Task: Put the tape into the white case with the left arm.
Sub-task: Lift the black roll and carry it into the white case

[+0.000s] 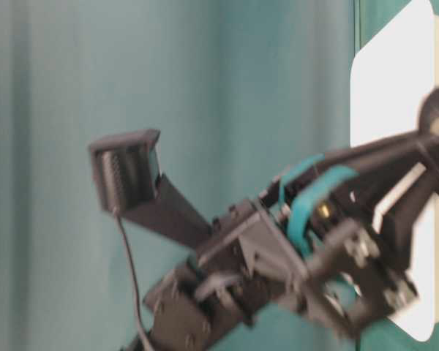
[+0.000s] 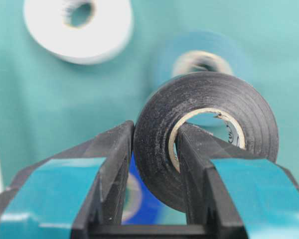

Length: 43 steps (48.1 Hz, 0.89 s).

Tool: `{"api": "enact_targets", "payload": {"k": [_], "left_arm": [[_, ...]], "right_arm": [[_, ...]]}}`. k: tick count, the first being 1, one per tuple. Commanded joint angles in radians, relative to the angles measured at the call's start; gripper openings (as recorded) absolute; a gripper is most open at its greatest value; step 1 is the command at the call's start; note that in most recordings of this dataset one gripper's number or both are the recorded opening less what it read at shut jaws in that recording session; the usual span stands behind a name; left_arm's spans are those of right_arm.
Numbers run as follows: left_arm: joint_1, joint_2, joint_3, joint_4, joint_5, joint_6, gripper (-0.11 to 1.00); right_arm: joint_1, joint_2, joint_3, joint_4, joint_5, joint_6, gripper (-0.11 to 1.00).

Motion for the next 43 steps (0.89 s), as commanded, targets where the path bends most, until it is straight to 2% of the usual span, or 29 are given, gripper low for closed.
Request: {"api": "enact_targets", "payload": {"k": [1, 13, 27, 43], "left_arm": [[0.037, -0.005, -0.049, 0.002, -0.011, 0.018, 0.26], [0.16, 0.051, -0.126, 0.002, -0.011, 0.04, 0.26], [0.262, 0.109, -0.199, 0.002, -0.008, 0.048, 0.26], [0.322, 0.152, -0.235, 0.002, -0.009, 0.049, 0.26]], "right_arm": [[-0.002, 0.006, -0.011, -0.002, -0.012, 0.002, -0.09], [-0.002, 0.006, -0.011, -0.002, -0.011, 0.002, -0.09], [-0.002, 0.006, -0.012, -0.002, -0.011, 0.002, -0.09], [-0.002, 0.006, -0.011, -0.002, -0.011, 0.002, -0.09]]}}
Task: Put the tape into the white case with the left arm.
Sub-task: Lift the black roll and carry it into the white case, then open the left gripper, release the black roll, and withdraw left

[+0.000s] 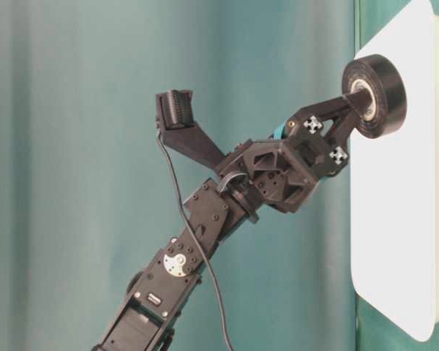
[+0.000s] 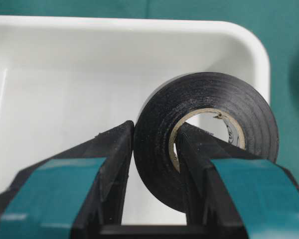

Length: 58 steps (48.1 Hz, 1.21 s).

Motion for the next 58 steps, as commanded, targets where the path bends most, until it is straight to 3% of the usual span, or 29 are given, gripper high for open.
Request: {"api": "enact_targets", "payload": {"k": [1, 7, 16, 21, 38, 58], "left_arm": [[0.012, -0.014, -0.035, 0.0, -0.008, -0.002, 0.26], [0.014, -0.008, -0.037, 0.002, -0.009, 0.002, 0.29], [0.009, -0.009, -0.026, 0.002, -0.005, 0.043, 0.83], [0.005, -0.014, -0.026, 0.002, -0.005, 0.043, 0.99], [-0.012, -0.051, -0.012, 0.002, -0.005, 0.044, 0.99], [-0.11, -0.204, 0.141, -0.002, -0.02, 0.038, 0.99]], "right_arm": [[0.0, 0.006, -0.009, -0.002, -0.009, 0.002, -0.09], [0.0, 0.006, -0.011, -0.002, -0.011, 0.002, -0.09], [-0.002, 0.006, -0.011, -0.002, -0.009, 0.002, -0.09], [0.0, 0.006, -0.009, -0.002, -0.011, 0.002, -0.09], [-0.002, 0.006, -0.011, -0.002, -0.011, 0.002, -0.09], [-0.002, 0.005, -0.011, -0.002, -0.009, 0.002, -0.09]]}}
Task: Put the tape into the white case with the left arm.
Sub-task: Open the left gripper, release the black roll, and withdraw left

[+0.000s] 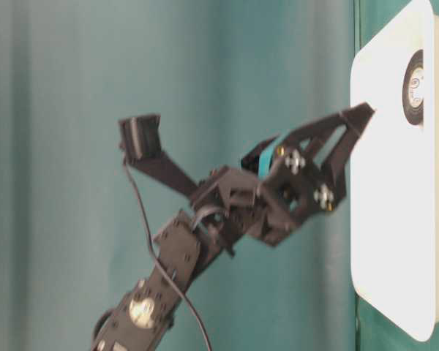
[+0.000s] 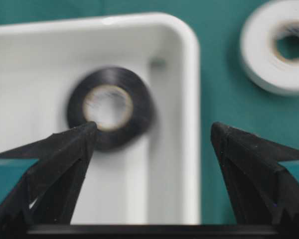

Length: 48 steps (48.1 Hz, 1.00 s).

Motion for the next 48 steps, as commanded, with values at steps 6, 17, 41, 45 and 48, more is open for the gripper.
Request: {"api": "enact_targets", "payload": {"k": [6, 17, 41, 45, 48], "left_arm": [[-0.057, -0.101, 0.055, -0.002, -0.009, -0.02, 0.99], [-0.106, -0.198, 0.153, -0.003, -0.012, -0.064, 0.99], [-0.163, -0.413, 0.436, -0.003, -0.227, -0.184, 0.99], [-0.169, -0.44, 0.466, -0.003, -0.258, -0.186, 0.99], [-0.172, -0.46, 0.488, -0.003, -0.281, -0.186, 0.99]], "right_arm": [[-0.002, 0.005, -0.011, -0.002, -0.012, 0.002, -0.09], [-0.002, 0.005, -0.011, -0.002, -0.012, 0.002, -0.09], [-0.002, 0.005, -0.011, -0.002, -0.011, 0.0, -0.09], [-0.002, 0.005, -0.009, -0.002, -0.011, 0.002, -0.09], [-0.002, 0.003, -0.011, -0.002, -0.011, 0.002, -0.09]]}}
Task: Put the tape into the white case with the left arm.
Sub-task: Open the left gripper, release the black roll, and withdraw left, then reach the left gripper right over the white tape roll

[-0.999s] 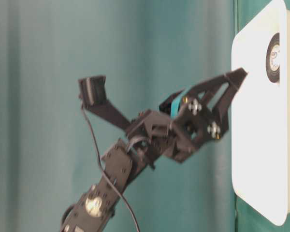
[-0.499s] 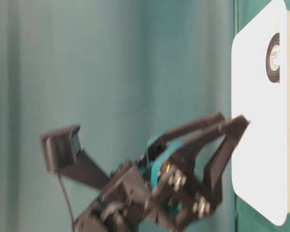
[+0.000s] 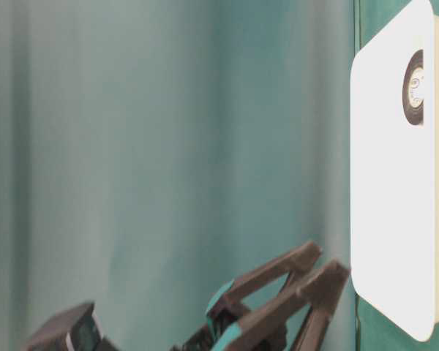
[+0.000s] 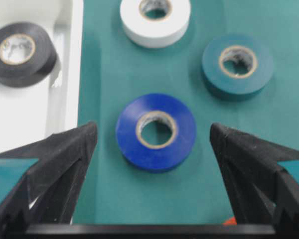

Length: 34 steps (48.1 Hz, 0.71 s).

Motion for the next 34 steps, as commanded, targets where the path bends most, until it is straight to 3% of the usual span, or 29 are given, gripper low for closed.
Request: {"api": "enact_targets", "payload": {"k": [1, 11, 34], "left_arm": [[-0.008, -0.048, 0.014, -0.002, -0.04, 0.0, 0.99], [-0.017, -0.071, 0.063, -0.003, -0.104, -0.002, 0.99], [-0.02, -0.064, 0.063, -0.003, -0.109, -0.015, 0.99]], "right_arm": [[-0.002, 0.006, -0.012, 0.0, -0.009, 0.002, -0.09], [-0.002, 0.006, -0.012, 0.0, -0.009, 0.002, -0.09], [-0.002, 0.006, -0.011, 0.0, -0.009, 0.002, -0.09]]}}
